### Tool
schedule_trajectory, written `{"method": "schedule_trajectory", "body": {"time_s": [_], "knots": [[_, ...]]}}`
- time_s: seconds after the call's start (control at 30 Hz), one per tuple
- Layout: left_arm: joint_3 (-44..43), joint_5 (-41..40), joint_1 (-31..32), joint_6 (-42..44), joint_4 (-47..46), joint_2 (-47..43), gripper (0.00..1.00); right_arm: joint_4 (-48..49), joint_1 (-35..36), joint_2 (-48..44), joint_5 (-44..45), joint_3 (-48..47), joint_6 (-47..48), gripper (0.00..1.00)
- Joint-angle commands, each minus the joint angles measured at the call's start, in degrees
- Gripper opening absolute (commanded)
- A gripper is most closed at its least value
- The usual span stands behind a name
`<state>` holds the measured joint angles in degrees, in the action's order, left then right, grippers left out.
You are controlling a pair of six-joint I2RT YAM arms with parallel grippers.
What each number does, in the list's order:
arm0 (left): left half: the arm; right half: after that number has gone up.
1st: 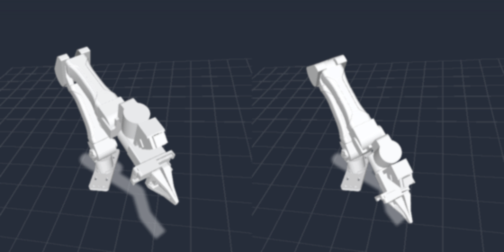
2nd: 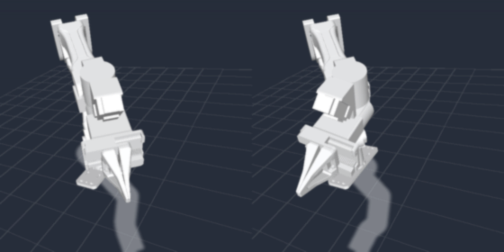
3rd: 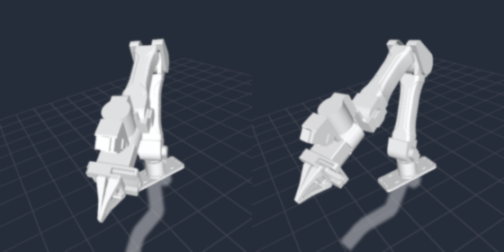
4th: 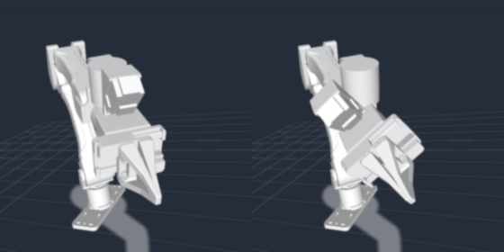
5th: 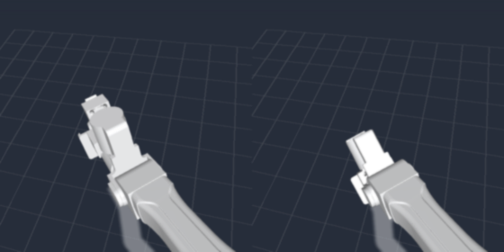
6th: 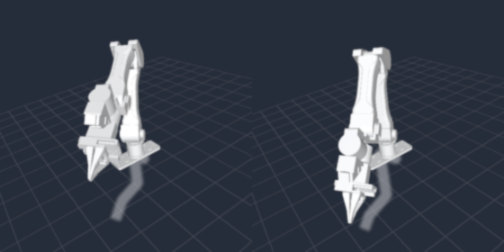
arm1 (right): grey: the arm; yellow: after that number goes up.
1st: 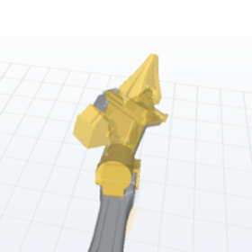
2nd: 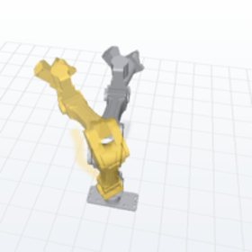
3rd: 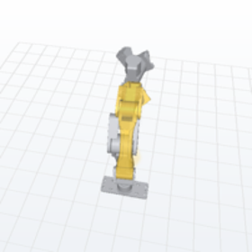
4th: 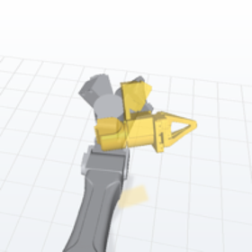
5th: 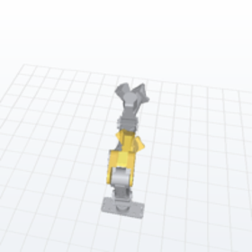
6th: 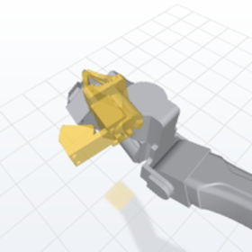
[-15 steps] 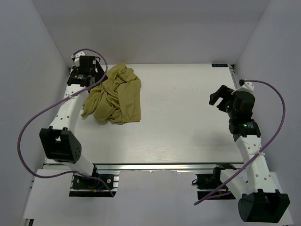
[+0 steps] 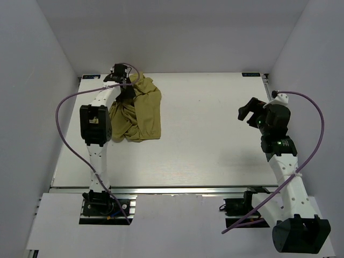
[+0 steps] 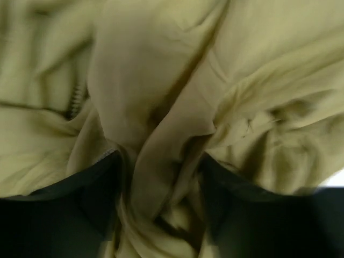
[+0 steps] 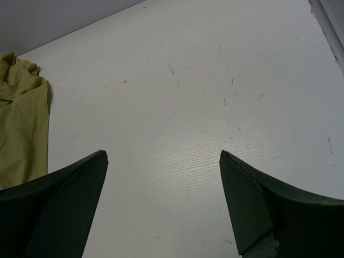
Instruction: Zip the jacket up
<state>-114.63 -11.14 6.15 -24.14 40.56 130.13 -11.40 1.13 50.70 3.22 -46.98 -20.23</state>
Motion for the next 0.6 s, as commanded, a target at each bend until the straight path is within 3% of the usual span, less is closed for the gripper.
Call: {"method": "schedule_trajectory", "body": {"time_s": [0.0,0.03,0.07,0.17,0.37,0.43,0.5,0.57], "knots": [[-2.97,6.99,0.0,1.03,1.02,-0.41,0.6,1.38,-0.16,1.07,-4.79,-1.01,1.77,0.89],[-2.88,8.75,0.17,1.03,0.58,-0.57,0.47,1.12,-0.16,1.59,-5.59,-0.92,1.6,0.89],[-1.31,11.2,0.44,0.85,-0.38,-1.01,0.21,1.03,-0.16,1.86,-8.03,-0.83,1.51,0.89],[4.74,16.22,3.33,0.85,-6.53,-4.78,0.0,1.46,-0.16,3.26,-13.3,-0.22,1.07,0.89],[7.05,19.93,16.42,3.83,-6.98,-9.09,0.0,2.69,0.54,5.11,-16.66,1.28,0.72,0.85],[13.6,20.71,23.86,4.62,-7.59,-13.55,0.0,2.35,2.12,6.07,-16.32,1.28,1.68,0.85],[15.12,20.46,25.82,4.37,-7.94,-16.47,0.0,1.38,2.56,6.95,-15.53,0.93,2.21,0.85],[19.61,20.89,26.8,4.28,-9.27,-19.46,0.49,0.07,4.05,8.71,-14.05,0.05,3.09,0.86]]}}
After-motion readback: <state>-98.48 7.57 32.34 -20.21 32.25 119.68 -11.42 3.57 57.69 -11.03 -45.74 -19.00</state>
